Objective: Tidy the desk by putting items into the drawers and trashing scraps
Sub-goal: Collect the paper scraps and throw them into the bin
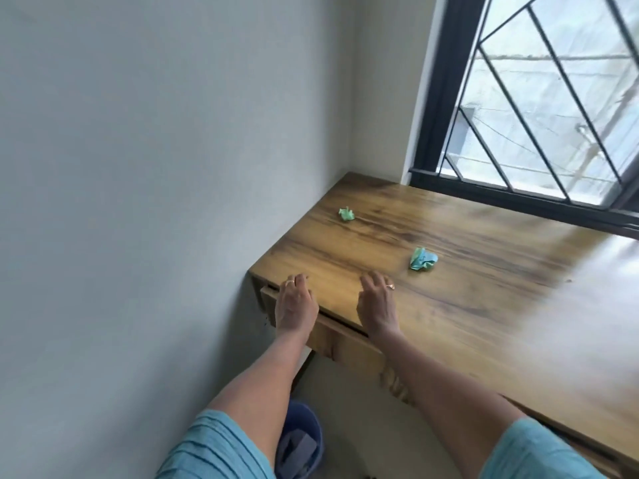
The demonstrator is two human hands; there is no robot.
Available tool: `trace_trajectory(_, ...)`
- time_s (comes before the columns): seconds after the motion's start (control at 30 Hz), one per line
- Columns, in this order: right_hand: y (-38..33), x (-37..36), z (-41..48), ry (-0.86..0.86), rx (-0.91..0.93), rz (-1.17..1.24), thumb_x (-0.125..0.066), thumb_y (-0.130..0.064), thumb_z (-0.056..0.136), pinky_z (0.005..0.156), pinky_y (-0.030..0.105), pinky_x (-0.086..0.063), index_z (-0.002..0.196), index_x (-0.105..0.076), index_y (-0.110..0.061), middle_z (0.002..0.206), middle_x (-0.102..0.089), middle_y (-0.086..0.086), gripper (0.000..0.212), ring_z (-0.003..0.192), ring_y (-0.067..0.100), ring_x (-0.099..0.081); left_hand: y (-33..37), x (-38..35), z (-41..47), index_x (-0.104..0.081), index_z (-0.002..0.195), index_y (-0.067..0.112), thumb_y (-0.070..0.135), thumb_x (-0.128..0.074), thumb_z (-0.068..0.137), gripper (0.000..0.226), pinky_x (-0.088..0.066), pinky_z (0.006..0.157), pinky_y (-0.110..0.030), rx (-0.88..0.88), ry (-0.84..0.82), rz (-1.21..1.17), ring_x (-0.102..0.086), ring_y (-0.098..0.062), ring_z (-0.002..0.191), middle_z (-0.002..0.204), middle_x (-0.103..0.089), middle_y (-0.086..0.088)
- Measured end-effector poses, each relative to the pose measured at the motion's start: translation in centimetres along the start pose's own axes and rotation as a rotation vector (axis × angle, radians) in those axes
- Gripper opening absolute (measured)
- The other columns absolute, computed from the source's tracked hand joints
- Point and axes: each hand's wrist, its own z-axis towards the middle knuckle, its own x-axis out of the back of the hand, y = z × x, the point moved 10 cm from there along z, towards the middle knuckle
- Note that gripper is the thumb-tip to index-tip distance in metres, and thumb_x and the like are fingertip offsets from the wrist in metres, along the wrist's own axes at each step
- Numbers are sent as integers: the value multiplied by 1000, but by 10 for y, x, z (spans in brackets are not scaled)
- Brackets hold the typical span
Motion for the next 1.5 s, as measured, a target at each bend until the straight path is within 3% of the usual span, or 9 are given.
trace_trajectory(0.17, 94, 15, 50, -72, -417, -92, -57, -35, 89, 106, 48, -27, 143, -25, -21, 150, -11, 21, 64, 135, 41, -21, 42, -26, 71, -38, 137, 6, 18, -42, 97, 42, -33, 109, -33, 8, -67, 68, -41, -27, 129, 137, -47, -17)
trace_trajectory(0.33, 155, 4, 86, -124, -637, -32, -51, -57, 85, 105, 52, -24, 148, -8, -31, 147, -12, 24, 80, 133, 40, -23, 69, -66, 144, -22, 146, 2, 28, -42, 97, 59, -20, 116, -33, 96, -218, 116, -25, -27, 141, 151, -29, -17)
trace_trajectory(0.4, 162, -5, 100, -143, -607, -61, -46, -56, 85, 100, 51, -28, 147, -11, -31, 142, -24, 22, 76, 128, 39, -30, 72, -81, 169, -20, 146, 2, 33, -47, 96, 65, -25, 113, -35, 158, -254, 89, -25, -29, 140, 151, -28, -17)
trace_trajectory(0.5, 151, -11, 122, -98, -480, -34, -45, -38, 88, 95, 45, -34, 142, -27, -24, 127, -40, 17, 59, 118, 36, -39, 73, -97, 196, -17, 148, 3, 36, -51, 94, 73, -28, 112, -36, 244, -297, 44, -27, -32, 140, 152, -26, -18)
trace_trajectory(0.73, 127, -19, 165, -82, -203, 70, -44, -11, 88, 90, 39, -40, 131, -44, -10, 121, -44, 19, 43, 108, 38, -45, 87, -122, 245, -23, 147, 8, 37, -56, 92, 70, -26, 112, -37, 193, -309, 100, -31, -31, 138, 147, -36, -17)
trace_trajectory(0.9, 124, -27, 180, -108, -135, 117, -48, -18, 91, 88, 37, -44, 121, -48, -8, 122, -41, 17, 32, 110, 35, -46, 96, -143, 257, -26, 147, 21, 34, -62, 89, 70, -37, 104, -39, 125, -343, 93, -34, -32, 135, 145, -39, -15)
trace_trajectory(1.17, 112, -27, 178, -87, -102, 163, -54, -13, 88, 93, 36, -41, 122, -51, -3, 123, -41, 20, 35, 114, 36, -40, 92, -142, 249, -51, 128, 10, 16, -60, 91, 39, -42, 97, -35, 107, -213, -8, -48, -29, 121, 128, -54, -17)
trace_trajectory(1.5, 31, -25, 112, -69, -53, 207, -55, -14, 87, 94, 38, -42, 124, -51, -3, 121, -43, 18, 39, 113, 34, -42, 51, -82, 158, -53, 127, 10, 21, -63, 89, 41, -48, 91, -30, 29, -129, -146, -58, -25, 113, 122, -62, -14)
